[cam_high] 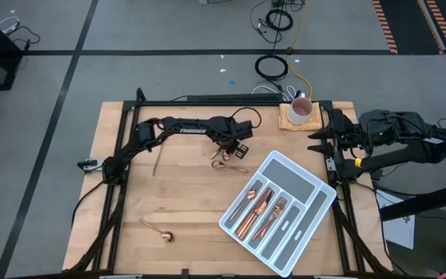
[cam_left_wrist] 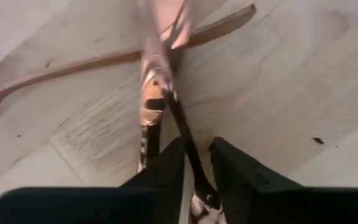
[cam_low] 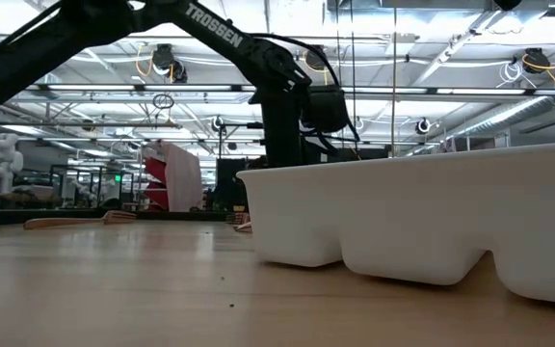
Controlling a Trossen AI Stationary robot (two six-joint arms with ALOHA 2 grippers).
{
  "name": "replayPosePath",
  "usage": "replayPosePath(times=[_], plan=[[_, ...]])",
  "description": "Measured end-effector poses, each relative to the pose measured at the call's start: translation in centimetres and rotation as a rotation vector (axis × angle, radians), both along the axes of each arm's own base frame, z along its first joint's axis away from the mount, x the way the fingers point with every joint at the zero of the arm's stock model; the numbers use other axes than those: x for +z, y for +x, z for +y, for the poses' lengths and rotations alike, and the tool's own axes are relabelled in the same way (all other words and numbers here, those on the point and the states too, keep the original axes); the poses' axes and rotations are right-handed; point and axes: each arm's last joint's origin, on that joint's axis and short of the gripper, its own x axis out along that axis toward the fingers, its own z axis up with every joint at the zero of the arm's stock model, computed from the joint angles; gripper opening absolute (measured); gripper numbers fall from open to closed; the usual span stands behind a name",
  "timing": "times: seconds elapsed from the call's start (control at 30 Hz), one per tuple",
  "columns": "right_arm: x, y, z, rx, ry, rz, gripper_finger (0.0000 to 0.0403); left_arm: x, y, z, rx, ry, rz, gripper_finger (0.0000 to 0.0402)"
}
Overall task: Sort silverware
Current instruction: Put the gold spoon into the cutlery tray with the other gold spoon
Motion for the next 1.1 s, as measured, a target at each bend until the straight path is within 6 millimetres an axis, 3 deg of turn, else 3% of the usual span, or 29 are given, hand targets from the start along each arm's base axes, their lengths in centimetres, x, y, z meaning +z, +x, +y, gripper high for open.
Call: replayPosePath(times=[0.2, 0.47, 0.77, 0.87, 1.1], plan=[[0.0, 0.0, 0.0, 0.000, 0.000, 0.000, 0.0167, 0.1, 0.2, -0.2, -0.008, 0.007, -0.013, 0.0013], [0.0, 0.0, 0.0, -0.004, -0.003, -0.001, 0.0167, 1.1, 1.1, -1.7, -0.049, -0.016, -0.051, 0.0008], [-0.3, -0.2, -0.4, -0.129, -0.034, 0.031, 0.0167, 6.0, 1.8, -2.4, -0.052, 0.012, -0.176, 0.0004], [-1.0, 0.1, -0.7, -0.288, 0.009, 0.046, 0.0167, 8.7, 1.7, -2.2, -0.017, 0.095, -0.270, 0.0004], [-5.8, 1.4, -1.3, -0.706, 0.123, -0.070, 0.0167, 20.1, 0.3, -1.8, 0.134, 0.428, -0.762, 0.0003]])
